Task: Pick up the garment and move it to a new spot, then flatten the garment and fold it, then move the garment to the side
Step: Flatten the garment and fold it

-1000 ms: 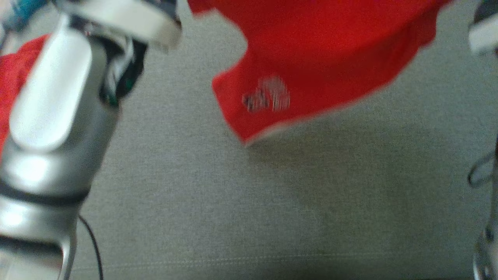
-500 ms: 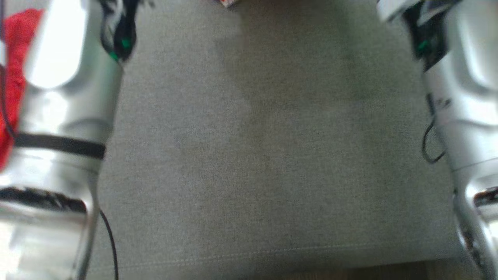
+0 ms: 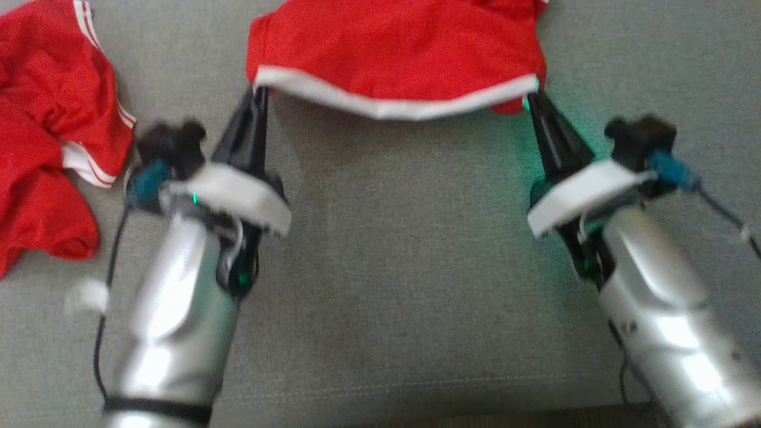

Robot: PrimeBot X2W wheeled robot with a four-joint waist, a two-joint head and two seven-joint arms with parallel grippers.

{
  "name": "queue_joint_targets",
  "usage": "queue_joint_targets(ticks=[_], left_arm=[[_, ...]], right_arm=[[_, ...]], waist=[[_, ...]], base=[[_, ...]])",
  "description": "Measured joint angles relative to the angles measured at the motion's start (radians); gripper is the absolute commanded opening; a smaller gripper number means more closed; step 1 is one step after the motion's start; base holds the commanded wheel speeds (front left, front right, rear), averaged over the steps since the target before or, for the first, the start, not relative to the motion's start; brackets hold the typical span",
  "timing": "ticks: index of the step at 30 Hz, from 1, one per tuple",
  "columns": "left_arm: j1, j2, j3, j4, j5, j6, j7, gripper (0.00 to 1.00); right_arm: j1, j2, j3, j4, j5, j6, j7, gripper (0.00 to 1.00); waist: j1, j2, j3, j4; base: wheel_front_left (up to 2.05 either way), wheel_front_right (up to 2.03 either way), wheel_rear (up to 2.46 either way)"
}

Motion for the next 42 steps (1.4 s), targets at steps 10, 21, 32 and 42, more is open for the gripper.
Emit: queue_joint_targets(ticks=[10, 21, 32, 42], left_arm=[[0.449, 0.036, 0.051, -0.313, 0.071, 0.010, 0.000, 0.00], [0.771, 0.086, 0.047, -0.679, 0.081, 0.085, 0.146, 0.00], [0.675, 0.124, 0.050, -0.727, 0.057, 0.048, 0.206, 0.00], [0.184, 0.183, -0.005, -0.443, -0.032, -0.026, 0.291, 0.00]], right_arm=[[0.519, -0.010, -0.146, -0.425, -0.076, 0.000, 0.077, 0.00], [0.996, 0.096, -0.278, -0.894, -0.167, 0.000, 0.344, 0.00], [0.965, 0.121, -0.309, -0.935, -0.163, 0.000, 0.436, 0.00], [0.578, 0.120, -0.327, -0.791, -0.137, 0.000, 0.444, 0.00]], waist=[[0.0000, 0.0000, -0.125, 0.002], [-0.0001, 0.0000, -0.236, 0.005], [-0.0001, 0.0000, -0.198, -0.006], [0.0002, 0.0000, -0.056, -0.041]], base=[[0.00, 0.00, 0.00], [0.00, 0.00, 0.00], [0.00, 0.00, 0.00], [0.00, 0.00, 0.00]])
